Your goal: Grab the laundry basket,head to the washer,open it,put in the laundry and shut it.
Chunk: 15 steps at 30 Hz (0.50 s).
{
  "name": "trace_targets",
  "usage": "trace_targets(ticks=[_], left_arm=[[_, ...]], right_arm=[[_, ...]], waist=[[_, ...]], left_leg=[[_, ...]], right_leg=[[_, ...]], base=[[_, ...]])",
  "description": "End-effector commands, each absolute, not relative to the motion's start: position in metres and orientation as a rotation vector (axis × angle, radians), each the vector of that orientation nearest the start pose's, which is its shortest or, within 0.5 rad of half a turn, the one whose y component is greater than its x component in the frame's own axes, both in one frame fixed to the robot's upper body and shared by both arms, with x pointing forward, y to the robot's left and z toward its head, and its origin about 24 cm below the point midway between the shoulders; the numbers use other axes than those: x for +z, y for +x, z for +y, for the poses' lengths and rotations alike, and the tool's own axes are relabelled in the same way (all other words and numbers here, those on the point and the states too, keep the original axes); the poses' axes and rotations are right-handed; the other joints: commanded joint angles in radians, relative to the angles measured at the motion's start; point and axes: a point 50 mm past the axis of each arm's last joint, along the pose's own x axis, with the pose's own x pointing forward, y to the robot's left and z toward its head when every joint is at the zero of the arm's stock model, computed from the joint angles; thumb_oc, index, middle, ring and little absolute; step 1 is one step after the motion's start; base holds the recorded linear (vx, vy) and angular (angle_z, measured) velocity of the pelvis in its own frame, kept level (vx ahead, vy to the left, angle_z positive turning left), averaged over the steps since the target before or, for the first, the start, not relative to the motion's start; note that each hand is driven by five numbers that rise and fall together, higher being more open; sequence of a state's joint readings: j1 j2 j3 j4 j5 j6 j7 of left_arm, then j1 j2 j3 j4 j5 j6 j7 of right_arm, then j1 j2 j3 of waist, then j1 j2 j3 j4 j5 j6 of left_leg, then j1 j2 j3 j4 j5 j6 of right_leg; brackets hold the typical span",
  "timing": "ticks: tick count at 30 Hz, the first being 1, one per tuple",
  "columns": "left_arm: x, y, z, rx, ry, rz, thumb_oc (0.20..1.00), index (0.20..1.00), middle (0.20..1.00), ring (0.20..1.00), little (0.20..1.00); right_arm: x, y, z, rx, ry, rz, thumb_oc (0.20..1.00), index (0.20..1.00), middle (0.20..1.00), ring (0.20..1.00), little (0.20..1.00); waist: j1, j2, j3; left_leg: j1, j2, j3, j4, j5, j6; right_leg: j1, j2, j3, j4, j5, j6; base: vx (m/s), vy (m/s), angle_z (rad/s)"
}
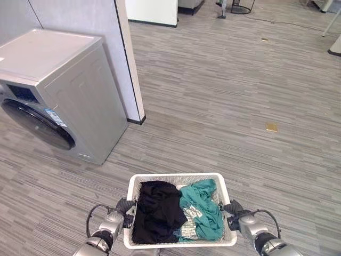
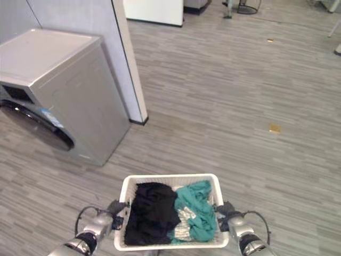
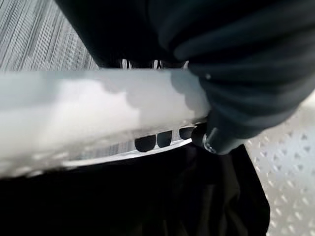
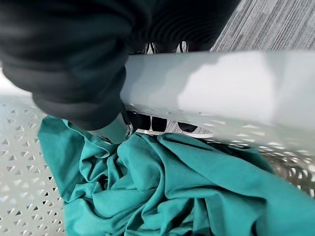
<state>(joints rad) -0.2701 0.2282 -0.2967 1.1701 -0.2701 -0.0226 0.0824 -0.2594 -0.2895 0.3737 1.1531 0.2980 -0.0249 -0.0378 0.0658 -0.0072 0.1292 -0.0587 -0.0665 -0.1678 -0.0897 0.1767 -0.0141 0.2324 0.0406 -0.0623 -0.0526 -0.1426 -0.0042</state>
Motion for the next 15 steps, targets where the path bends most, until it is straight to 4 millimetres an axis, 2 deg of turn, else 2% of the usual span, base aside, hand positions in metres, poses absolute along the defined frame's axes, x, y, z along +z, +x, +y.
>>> trace_targets(ticks=[1, 3, 6, 7, 8, 9, 10, 11, 12, 13, 14, 15], left_arm=[[-0.139, 0.169, 0.222, 0.193, 0.001, 0.995, 0.200, 0.200, 0.200, 0.200, 0.200], [-0.141, 0.166, 0.219, 0.169, -0.011, 1.019, 0.200, 0.200, 0.200, 0.200, 0.200], [-0.135, 0.182, 0.209, 0.107, 0.045, 0.973, 0.200, 0.200, 0.200, 0.200, 0.200], [-0.131, 0.192, 0.201, 0.071, 0.059, 0.943, 0.200, 0.200, 0.200, 0.200, 0.200], [-0.131, 0.192, 0.201, 0.071, 0.059, 0.943, 0.200, 0.200, 0.200, 0.200, 0.200], [-0.125, 0.205, 0.190, 0.010, 0.096, 0.899, 0.200, 0.200, 0.200, 0.200, 0.200], [-0.125, 0.205, 0.190, 0.010, 0.096, 0.899, 0.200, 0.200, 0.200, 0.200, 0.200], [-0.123, 0.209, 0.187, -0.008, 0.110, 0.887, 0.200, 0.200, 0.200, 0.200, 0.200], [-0.123, 0.209, 0.187, -0.008, 0.110, 0.887, 0.200, 0.200, 0.200, 0.200, 0.200], [-0.120, 0.215, 0.183, -0.029, 0.130, 0.868, 0.200, 0.200, 0.200, 0.200, 0.200], [-0.117, 0.219, 0.181, -0.043, 0.135, 0.849, 0.200, 0.200, 0.200, 0.200, 0.200], [-0.117, 0.219, 0.182, -0.030, 0.124, 0.849, 0.200, 0.200, 0.200, 0.200, 0.200]], right_arm=[[-0.126, 0.178, -0.243, -0.013, -0.210, 0.965, 0.200, 0.200, 0.200, 0.200, 0.200], [-0.125, 0.180, -0.241, -0.008, -0.160, 0.958, 0.200, 0.200, 0.200, 0.200, 0.200], [-0.118, 0.190, -0.240, -0.006, -0.154, 0.906, 0.200, 0.200, 0.200, 0.200, 0.200], [-0.114, 0.196, -0.238, -0.011, -0.142, 0.874, 0.200, 0.200, 0.200, 0.200, 0.200], [-0.114, 0.196, -0.238, -0.011, -0.142, 0.874, 0.200, 0.200, 0.200, 0.200, 0.200], [-0.111, 0.199, -0.237, -0.007, -0.139, 0.849, 0.200, 0.200, 0.200, 0.200, 0.200], [-0.111, 0.199, -0.237, -0.007, -0.139, 0.849, 0.200, 0.200, 0.200, 0.200, 0.200], [-0.110, 0.199, -0.239, -0.016, -0.138, 0.845, 0.200, 0.200, 0.200, 0.200, 0.200], [-0.110, 0.199, -0.239, -0.016, -0.138, 0.845, 0.200, 0.200, 0.200, 0.200, 0.200], [-0.109, 0.200, -0.239, -0.023, -0.128, 0.836, 0.200, 0.200, 0.200, 0.200, 0.200], [-0.111, 0.196, -0.240, -0.031, -0.123, 0.847, 0.200, 0.200, 0.200, 0.200, 0.200], [-0.109, 0.200, -0.234, -0.016, -0.121, 0.834, 0.200, 0.200, 0.200, 0.200, 0.200]], waist=[[0.012, 0.017, -0.026], [0.008, 0.012, -0.030], [-0.001, 0.000, -0.020], [-0.009, -0.008, -0.006], [-0.009, -0.008, -0.007], [-0.024, -0.015, 0.001], [-0.024, -0.015, 0.001], [-0.032, -0.016, 0.004], [-0.032, -0.016, 0.004], [-0.050, -0.019, 0.002], [-0.052, -0.018, 0.003], [-0.048, -0.017, -0.003]], left_leg=[[-0.037, 0.003, 0.087, 0.150, -0.120, -0.001], [-0.028, 0.010, 0.089, 0.131, -0.109, -0.002], [-0.056, 0.021, 0.114, 0.133, -0.079, -0.021], [-0.084, 0.035, 0.176, 0.145, -0.071, -0.021], [-0.085, 0.035, 0.176, 0.146, -0.072, -0.021], [-0.099, 0.064, 0.293, 0.151, -0.075, -0.015], [-0.100, 0.064, 0.293, 0.154, -0.077, -0.015], [-0.099, 0.077, 0.343, 0.160, -0.081, -0.013], [-0.100, 0.078, 0.342, 0.162, -0.082, -0.013], [-0.094, 0.107, 0.438, 0.172, -0.097, -0.014], [-0.092, 0.110, 0.462, 0.180, -0.110, -0.009], [-0.098, 0.094, 0.459, 0.191, -0.126, -0.002]], right_leg=[[-0.135, -0.025, 0.103, 0.036, 0.090, 0.052], [-0.131, -0.019, 0.096, 0.038, 0.087, 0.049], [-0.139, -0.019, 0.054, 0.042, 0.085, 0.045], [-0.145, -0.027, 0.029, 0.040, 0.092, 0.049], [-0.145, -0.026, 0.029, 0.040, 0.092, 0.049], [-0.151, -0.042, -0.013, 0.031, 0.100, 0.059], [-0.151, -0.042, -0.013, 0.031, 0.100, 0.059], [-0.154, -0.049, -0.031, 0.033, 0.101, 0.061], [-0.154, -0.049, -0.032, 0.033, 0.100, 0.061], [-0.159, -0.061, -0.064, 0.039, 0.095, 0.064], [-0.160, -0.072, -0.094, 0.046, 0.088, 0.065], [-0.145, -0.085, -0.117, 0.046, 0.080, 0.072]], base=[[0.00, 0.000, 0.00], [-0.04, -0.029, 0.06], [-0.11, -0.020, 0.10], [-0.11, -0.011, 0.43], [-0.14, 0.025, 0.77], [-0.06, 0.033, 0.71], [-0.07, 0.052, 0.68], [-0.01, 0.019, 0.58], [-0.03, 0.048, 0.81], [-0.01, 0.079, 1.19], [0.05, 0.175, 1.28], [0.12, 0.198, 1.35]])
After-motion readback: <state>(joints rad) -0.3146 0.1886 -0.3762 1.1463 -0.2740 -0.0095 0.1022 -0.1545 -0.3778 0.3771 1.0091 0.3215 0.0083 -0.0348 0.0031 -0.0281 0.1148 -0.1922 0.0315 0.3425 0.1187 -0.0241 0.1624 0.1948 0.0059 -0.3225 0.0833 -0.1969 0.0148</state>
